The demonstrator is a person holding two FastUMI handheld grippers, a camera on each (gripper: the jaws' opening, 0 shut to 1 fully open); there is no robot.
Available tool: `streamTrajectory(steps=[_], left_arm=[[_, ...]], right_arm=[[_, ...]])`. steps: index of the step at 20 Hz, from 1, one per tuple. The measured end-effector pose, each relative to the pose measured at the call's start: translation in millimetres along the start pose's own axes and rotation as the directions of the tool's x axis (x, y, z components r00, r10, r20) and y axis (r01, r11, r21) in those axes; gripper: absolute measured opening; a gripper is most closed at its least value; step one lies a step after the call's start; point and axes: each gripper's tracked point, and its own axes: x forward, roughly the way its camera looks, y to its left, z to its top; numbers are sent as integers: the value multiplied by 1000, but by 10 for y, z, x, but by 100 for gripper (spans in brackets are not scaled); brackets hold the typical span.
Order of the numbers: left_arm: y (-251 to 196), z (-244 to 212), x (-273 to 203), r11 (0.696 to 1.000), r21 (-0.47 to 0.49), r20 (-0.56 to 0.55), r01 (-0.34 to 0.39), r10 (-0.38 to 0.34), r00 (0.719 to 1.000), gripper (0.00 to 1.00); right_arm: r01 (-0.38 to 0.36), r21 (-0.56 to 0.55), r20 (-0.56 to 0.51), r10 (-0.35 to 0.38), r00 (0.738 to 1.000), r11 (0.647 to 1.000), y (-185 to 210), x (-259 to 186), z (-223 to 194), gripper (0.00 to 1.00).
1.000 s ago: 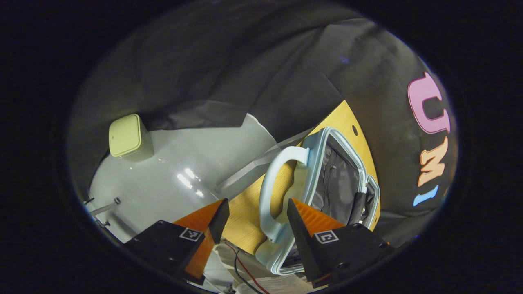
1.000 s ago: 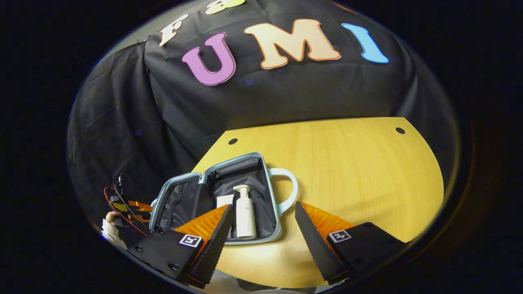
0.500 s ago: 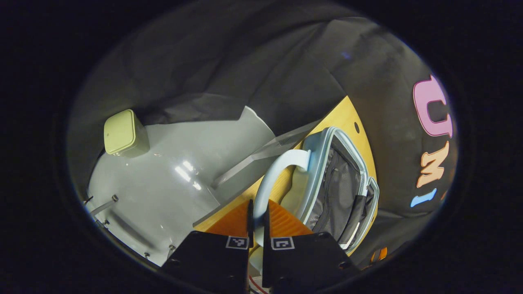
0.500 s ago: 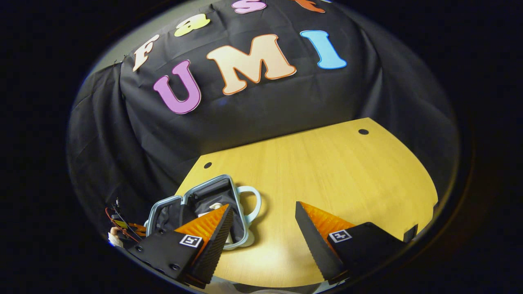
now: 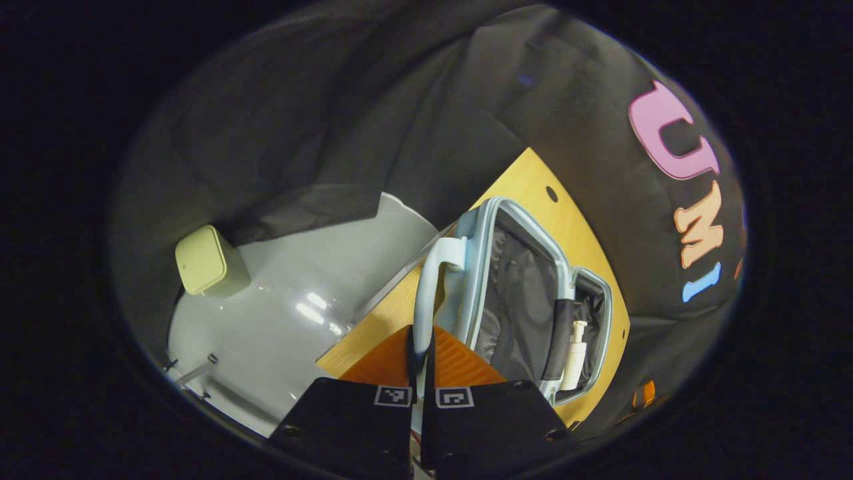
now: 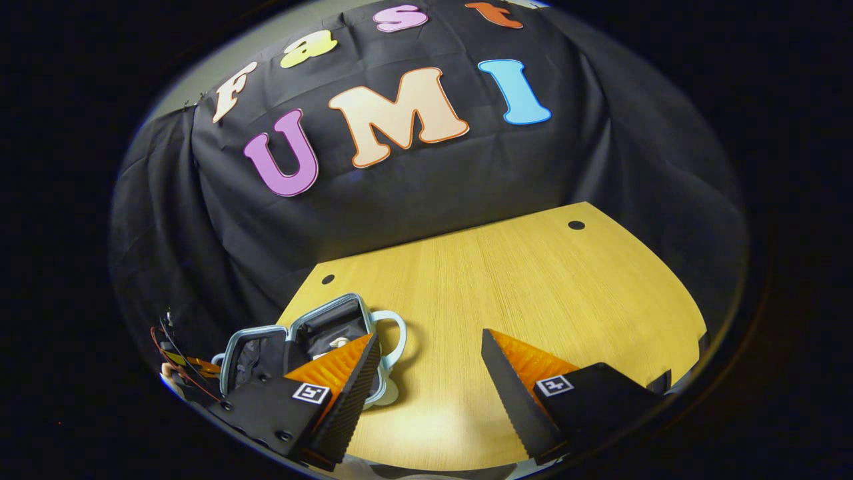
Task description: First open the suitcase, pack the skin care products into it, and then close the suitcase.
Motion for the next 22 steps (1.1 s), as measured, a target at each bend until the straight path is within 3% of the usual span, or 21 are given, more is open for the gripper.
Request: streamTrajectory(steps=[8, 13, 22], left_arm=[[-1030, 136, -745, 979, 168, 64, 119, -131, 989, 0], [-1875, 34, -952, 931, 343, 80, 129, -166, 983, 0], [-3269, -471, -912, 853, 500, 41, 150, -197, 980, 0]], right_arm=[[-52, 36, 19, 51, 999, 998, -34, -59, -27, 97], [-73, 58, 34, 71, 997, 996, -187, -143, 35, 96], [-73, 70, 59, 69, 996, 995, -758, -369, 149, 96]])
